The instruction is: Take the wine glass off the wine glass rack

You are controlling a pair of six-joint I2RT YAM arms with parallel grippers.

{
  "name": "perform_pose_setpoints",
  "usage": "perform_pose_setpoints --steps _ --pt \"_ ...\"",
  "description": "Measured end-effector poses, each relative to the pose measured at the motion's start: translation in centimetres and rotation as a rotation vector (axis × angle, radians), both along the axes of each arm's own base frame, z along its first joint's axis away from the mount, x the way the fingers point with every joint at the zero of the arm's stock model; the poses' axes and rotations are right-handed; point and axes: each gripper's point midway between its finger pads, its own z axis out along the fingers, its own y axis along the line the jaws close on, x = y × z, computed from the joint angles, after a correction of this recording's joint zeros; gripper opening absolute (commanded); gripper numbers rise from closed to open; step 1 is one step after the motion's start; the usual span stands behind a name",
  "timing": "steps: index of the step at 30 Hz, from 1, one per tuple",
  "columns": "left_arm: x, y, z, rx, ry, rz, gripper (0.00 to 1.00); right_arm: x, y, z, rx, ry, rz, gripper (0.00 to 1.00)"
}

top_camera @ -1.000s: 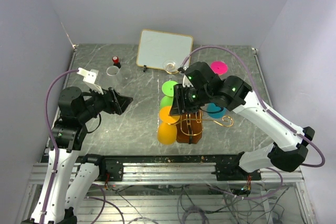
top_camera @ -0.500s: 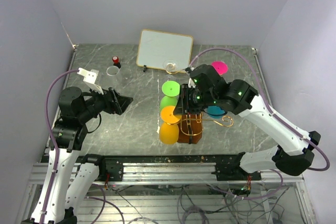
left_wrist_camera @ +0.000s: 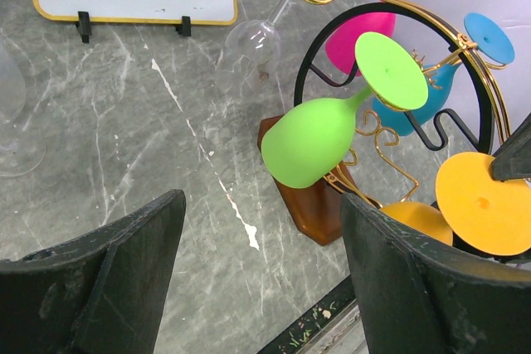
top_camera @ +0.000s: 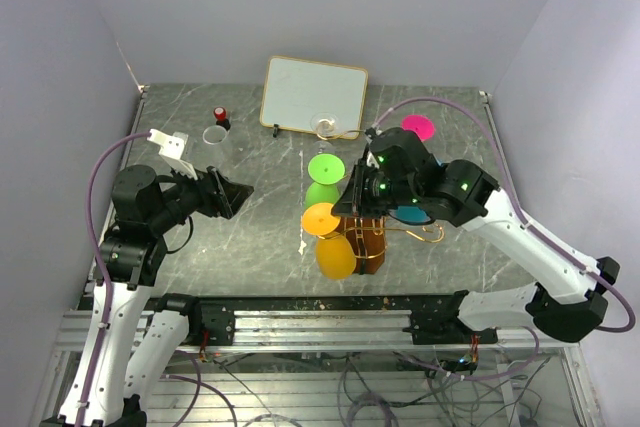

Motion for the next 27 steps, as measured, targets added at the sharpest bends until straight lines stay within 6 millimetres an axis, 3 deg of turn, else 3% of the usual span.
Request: perform_pose_setpoints --steps 11,17,27 --pt "0.1 0.0 -0.1 0.0 0.003 -0.001 0.85 -0.3 -0.8 0.2 0.078 0.023 -0.098 0.0" --pt "0.1 0.0 -0.1 0.001 0.005 -0.002 0.85 -0.5 -1.0 1.4 0.161 -0.005 -0.111 0.0" --pt "0.1 -0.1 -0.1 0.001 0.007 -0.003 0.85 -0.9 0.2 2.7 0.235 -0.01 -0.06 0.0"
